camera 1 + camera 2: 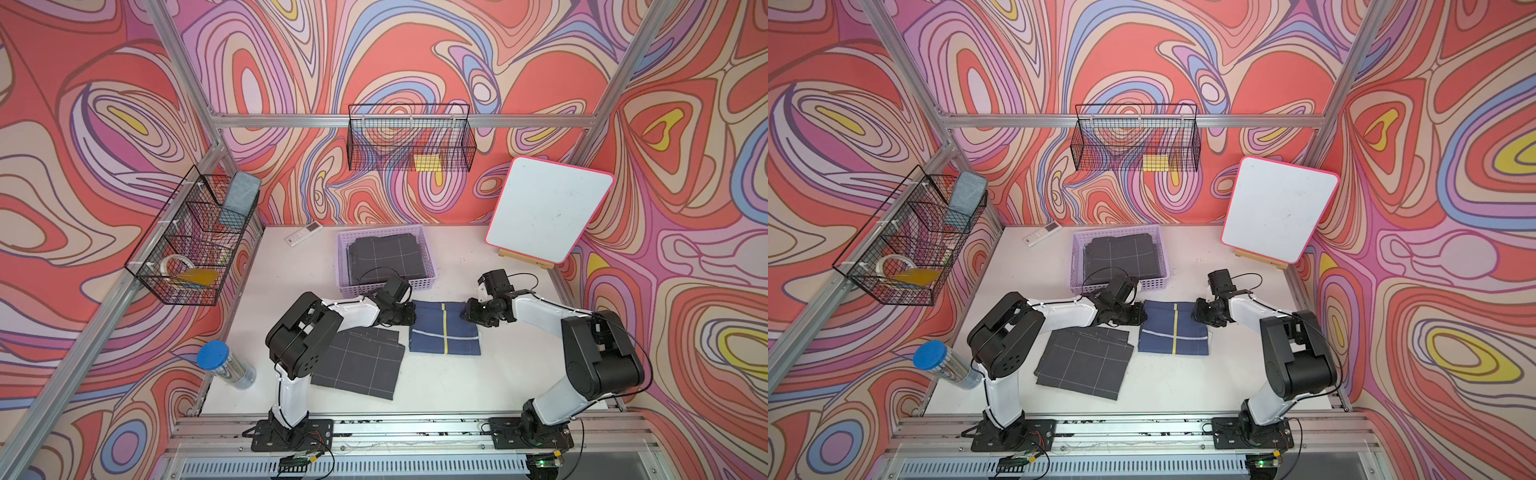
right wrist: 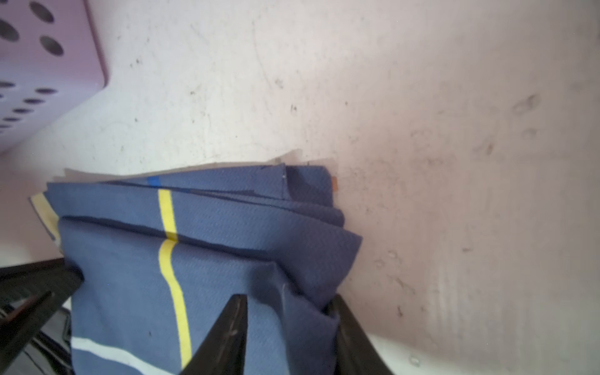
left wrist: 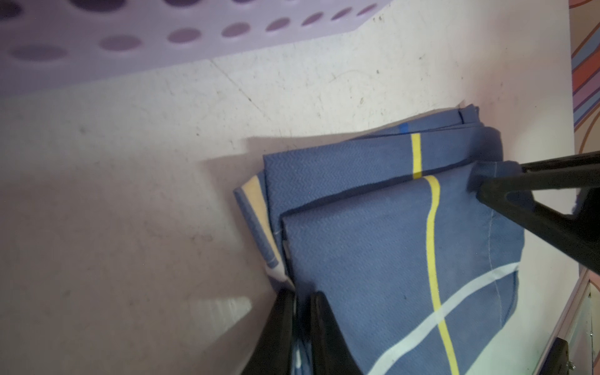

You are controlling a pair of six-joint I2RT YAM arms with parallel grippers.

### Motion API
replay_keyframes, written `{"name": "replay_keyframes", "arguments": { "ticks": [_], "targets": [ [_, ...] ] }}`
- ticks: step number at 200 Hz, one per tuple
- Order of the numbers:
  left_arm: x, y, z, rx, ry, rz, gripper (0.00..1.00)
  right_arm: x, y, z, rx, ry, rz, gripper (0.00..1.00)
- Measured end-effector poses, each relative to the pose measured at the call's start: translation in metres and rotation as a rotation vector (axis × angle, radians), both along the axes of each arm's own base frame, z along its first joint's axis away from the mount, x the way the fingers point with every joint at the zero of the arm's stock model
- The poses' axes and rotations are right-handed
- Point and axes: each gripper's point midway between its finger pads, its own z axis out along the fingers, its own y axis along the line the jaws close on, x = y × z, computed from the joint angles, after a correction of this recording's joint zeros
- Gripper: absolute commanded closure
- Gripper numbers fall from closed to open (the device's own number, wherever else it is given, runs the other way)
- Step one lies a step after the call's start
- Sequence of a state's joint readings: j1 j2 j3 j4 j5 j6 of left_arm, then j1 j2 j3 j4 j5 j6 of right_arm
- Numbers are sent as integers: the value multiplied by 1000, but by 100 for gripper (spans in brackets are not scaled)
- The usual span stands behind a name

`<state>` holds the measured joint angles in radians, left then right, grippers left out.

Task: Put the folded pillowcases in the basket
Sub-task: Pick up the pillowcase at the center of the board.

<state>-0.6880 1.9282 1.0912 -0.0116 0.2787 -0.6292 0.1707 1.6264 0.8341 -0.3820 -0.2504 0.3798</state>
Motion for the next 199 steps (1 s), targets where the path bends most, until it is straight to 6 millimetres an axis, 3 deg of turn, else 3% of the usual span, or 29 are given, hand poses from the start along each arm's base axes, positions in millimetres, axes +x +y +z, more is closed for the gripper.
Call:
{"name": "replay_keyframes", "arguments": {
  "ticks": [4,34,91,123,199],
  "targets": [
    [0,0,0,-1,1,2,100,0,1,-1,1,-1,10,82],
    [1,0,1,-5,0,7,100,-1,3,-3,19,3,4,100],
    [0,2,2,-15,-14,17,100,-1,4,4,31,-34,10,100],
    [-2,5,13,-29,-39,20,100,-1,5,28,49,-112,14,100],
    [1,5,67,-101,-142,30,100,3,6,85,82,-286,14,100]
  ]
}}
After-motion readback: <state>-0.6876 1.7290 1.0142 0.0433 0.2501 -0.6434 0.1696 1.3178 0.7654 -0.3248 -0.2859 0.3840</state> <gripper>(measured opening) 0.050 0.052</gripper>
